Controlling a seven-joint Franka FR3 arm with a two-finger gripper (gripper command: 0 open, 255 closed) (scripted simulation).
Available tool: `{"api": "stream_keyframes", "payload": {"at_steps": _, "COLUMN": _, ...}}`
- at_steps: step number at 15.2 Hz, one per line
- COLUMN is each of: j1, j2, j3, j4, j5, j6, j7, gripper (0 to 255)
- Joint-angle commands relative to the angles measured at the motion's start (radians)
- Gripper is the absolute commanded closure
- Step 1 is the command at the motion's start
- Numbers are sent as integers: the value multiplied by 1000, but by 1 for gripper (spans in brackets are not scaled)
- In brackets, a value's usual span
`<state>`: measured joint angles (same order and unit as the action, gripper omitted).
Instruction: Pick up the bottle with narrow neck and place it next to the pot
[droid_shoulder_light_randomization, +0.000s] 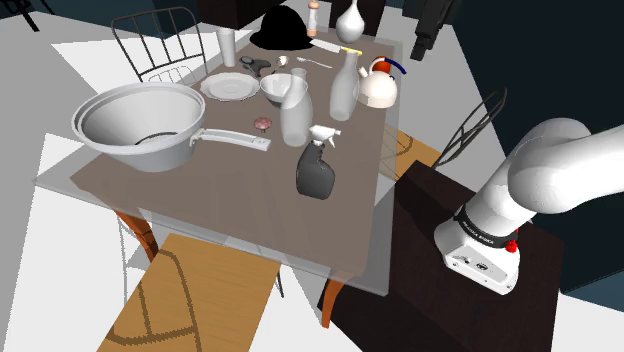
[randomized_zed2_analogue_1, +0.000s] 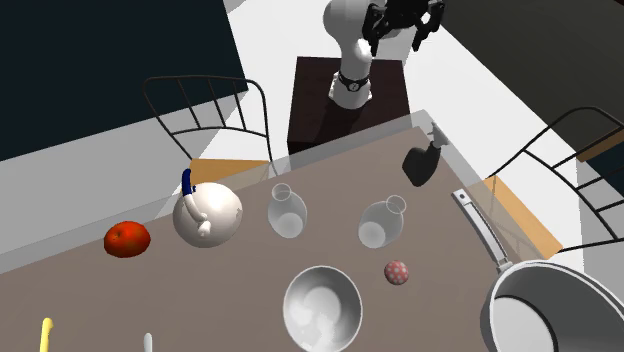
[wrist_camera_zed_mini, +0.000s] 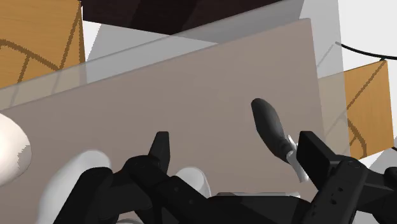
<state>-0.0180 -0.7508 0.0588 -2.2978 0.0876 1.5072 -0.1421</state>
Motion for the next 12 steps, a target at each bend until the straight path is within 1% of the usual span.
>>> {"api": "stream_keyframes", "payload": {"at_steps": 1, "j1": 0, "j2": 0, "j3": 0, "j4": 0, "j5": 0, "j6": 0, "j7": 0, "gripper": 0}}
{"api": "stream_keyframes", "payload": {"at_steps": 6, "j1": -26, "j2": 139, "j3": -52, "j4": 31, "j5": -47, "j6": 103, "j7": -73, "gripper": 0}}
{"api": "stream_keyframes", "payload": {"at_steps": 12, "j1": -53, "j2": 327, "j3": -109, "j4": 110, "j5": -86, "j6": 209, "j7": -152, "gripper": 0}}
